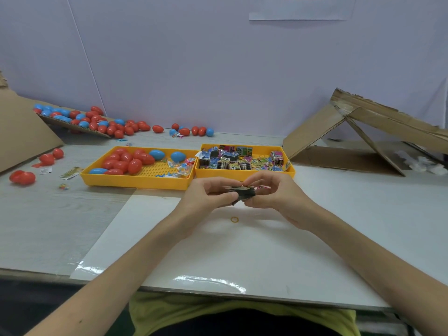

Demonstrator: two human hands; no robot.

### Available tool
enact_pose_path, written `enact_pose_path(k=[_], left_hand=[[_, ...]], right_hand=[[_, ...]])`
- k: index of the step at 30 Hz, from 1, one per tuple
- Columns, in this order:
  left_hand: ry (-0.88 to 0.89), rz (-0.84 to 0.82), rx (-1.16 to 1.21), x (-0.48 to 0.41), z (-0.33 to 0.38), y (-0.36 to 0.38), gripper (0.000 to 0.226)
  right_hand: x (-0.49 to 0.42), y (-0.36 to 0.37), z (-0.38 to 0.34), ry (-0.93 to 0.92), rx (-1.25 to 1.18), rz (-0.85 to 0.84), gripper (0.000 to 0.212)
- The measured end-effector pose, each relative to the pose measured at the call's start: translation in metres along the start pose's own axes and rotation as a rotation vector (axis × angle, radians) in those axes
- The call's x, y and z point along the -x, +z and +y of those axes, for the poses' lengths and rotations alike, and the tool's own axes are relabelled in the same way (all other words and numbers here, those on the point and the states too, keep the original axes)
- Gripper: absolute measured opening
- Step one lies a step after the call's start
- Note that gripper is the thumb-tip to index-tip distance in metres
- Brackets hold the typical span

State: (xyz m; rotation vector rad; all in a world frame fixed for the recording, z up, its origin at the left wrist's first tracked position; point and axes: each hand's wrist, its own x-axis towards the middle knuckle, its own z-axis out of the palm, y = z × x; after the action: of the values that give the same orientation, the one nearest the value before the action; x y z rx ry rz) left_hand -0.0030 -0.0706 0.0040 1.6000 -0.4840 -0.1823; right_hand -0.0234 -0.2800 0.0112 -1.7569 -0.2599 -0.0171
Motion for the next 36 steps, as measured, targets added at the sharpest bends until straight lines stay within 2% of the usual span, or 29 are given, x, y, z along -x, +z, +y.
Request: enact_pose_path(k=[7, 13, 16, 23, 30, 36], left_hand=[[-0.016, 0.015, 0.089, 0.000, 0.002, 0.001, 0.022], [-0.061, 0.012, 0.152, 0.000, 0.002, 0.000, 0.019], [-0.128, -0.012, 0.249, 0.000, 0.002, 0.000, 0.017], [-0.180, -0.052, 0.357, -0.001, 0.003, -0.001, 0.029], [-0.181, -0.086, 0.457, -0.001, 0.007, -0.002, 0.037], [-0.296, -0.230, 0.620, 0.001, 0.008, -0.005, 0.033]], right_hand=[[0.000, 0.000, -0.001, 0.058, -0.216, -0.059, 0.031], [0.000, 0.001, -0.001, 0.046, -0.203, -0.029, 0.029], [0.001, 0.003, -0.001, -0.026, -0.145, 0.009, 0.027], [0.005, 0.007, 0.000, -0.308, 0.234, 0.125, 0.029], [0.007, 0.009, 0.000, -0.380, 0.164, 0.206, 0.023], [0.007, 0.011, -0.002, -0.398, 0.120, 0.236, 0.024]])
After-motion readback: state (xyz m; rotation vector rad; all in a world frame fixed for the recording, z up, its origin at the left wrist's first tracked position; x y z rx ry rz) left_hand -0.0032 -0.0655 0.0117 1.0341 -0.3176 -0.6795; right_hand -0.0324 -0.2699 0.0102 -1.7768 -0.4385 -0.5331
